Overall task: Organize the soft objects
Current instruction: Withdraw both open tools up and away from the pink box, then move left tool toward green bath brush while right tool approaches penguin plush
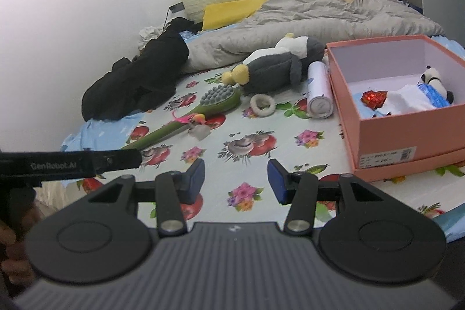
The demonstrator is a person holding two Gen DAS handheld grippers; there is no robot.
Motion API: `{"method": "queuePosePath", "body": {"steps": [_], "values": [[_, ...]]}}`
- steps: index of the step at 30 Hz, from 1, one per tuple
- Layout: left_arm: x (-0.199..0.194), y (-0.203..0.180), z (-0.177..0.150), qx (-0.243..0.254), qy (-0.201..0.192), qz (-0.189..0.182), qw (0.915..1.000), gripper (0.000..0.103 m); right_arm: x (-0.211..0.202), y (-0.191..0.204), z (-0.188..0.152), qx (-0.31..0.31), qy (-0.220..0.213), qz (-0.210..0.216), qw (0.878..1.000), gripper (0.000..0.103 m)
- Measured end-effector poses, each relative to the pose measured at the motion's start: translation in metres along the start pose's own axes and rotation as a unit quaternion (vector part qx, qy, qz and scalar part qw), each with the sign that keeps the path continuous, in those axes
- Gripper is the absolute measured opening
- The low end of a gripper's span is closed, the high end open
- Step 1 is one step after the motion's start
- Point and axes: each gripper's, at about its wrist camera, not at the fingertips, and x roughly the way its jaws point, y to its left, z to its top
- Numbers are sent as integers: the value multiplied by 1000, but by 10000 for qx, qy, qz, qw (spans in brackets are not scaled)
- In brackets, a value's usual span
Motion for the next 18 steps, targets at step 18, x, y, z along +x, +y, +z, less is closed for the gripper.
{"method": "queuePosePath", "body": {"steps": [18], "values": [[52,34,-7,-219,166,315,9991,59,53,-12,6,144,314,148,9993,51]]}}
